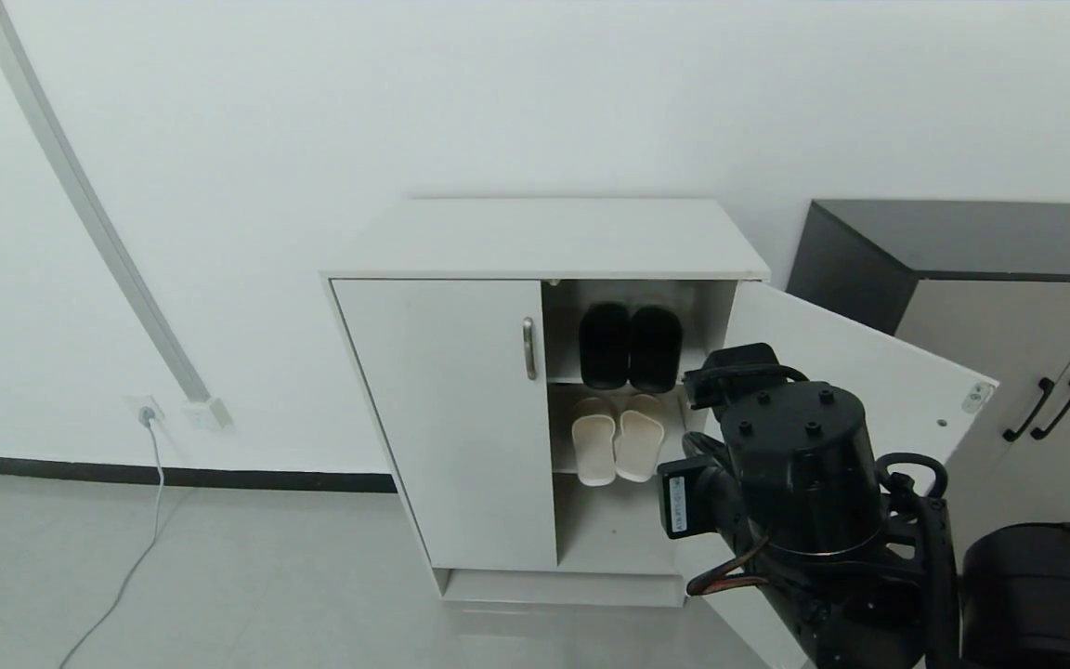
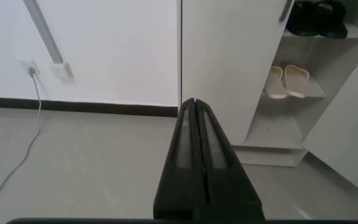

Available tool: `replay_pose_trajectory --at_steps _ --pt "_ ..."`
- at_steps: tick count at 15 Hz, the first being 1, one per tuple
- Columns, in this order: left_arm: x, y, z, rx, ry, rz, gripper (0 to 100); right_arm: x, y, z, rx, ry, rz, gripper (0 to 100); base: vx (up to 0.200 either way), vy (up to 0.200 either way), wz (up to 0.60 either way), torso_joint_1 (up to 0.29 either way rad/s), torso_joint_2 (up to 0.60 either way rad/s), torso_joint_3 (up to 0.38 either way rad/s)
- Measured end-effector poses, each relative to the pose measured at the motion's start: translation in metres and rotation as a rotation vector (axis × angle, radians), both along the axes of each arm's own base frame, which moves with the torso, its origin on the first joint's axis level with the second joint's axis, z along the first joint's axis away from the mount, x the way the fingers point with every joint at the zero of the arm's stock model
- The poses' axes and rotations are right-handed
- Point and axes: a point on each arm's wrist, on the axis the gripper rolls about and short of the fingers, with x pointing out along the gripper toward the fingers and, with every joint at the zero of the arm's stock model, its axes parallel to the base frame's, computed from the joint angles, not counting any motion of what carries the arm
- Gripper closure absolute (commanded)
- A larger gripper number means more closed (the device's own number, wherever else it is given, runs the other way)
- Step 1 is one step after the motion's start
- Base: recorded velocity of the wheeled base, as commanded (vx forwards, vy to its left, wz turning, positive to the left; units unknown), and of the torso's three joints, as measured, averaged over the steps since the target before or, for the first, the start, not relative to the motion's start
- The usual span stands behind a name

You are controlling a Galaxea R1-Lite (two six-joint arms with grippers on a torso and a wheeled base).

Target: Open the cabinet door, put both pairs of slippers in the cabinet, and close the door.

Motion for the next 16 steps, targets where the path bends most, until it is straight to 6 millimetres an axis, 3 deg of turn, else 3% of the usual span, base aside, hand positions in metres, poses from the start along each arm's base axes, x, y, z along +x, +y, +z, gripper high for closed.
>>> replay_pose_trajectory --at_steps 16 --pt "0.0 0.0 -0.0001 0.0 0.0 0.0 100 0.0079 -0.0087 -0.0066 -0.02 0.014 -0.036 100 0.0 0.0 0.0 0.227 -0.52 -0.296"
